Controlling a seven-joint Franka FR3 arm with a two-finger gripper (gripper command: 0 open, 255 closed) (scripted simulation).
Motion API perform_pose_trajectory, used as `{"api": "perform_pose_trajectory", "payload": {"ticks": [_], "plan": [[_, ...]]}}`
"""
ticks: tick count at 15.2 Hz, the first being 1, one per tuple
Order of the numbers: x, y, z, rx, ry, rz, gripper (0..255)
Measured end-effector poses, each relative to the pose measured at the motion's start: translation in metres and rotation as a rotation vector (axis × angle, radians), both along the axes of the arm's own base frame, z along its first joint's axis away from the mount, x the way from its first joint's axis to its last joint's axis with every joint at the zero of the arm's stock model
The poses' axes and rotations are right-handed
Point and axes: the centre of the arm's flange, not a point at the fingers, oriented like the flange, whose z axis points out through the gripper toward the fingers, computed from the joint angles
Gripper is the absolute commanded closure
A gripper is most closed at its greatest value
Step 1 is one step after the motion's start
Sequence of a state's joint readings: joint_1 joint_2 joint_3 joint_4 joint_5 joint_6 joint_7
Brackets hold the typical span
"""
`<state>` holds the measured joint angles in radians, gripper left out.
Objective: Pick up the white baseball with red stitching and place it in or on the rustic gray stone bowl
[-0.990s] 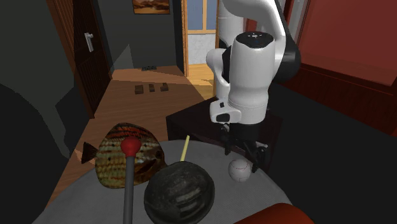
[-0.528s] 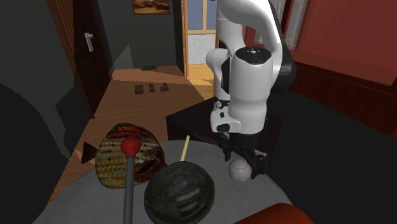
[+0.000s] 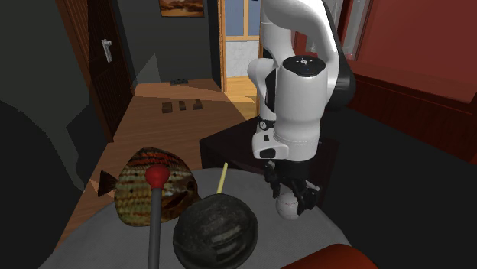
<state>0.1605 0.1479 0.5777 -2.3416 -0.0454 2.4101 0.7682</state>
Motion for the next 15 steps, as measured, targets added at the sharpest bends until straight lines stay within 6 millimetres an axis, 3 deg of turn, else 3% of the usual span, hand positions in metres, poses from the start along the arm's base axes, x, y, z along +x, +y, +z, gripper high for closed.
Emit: {"api": "perform_pose_trajectory", "payload": {"ticks": [8,15], "plan": [[-0.001,0.0,0.002,0.0,0.001,0.001,255],[-0.001,0.001,0.035,-0.001,0.004,0.002,255]]}}
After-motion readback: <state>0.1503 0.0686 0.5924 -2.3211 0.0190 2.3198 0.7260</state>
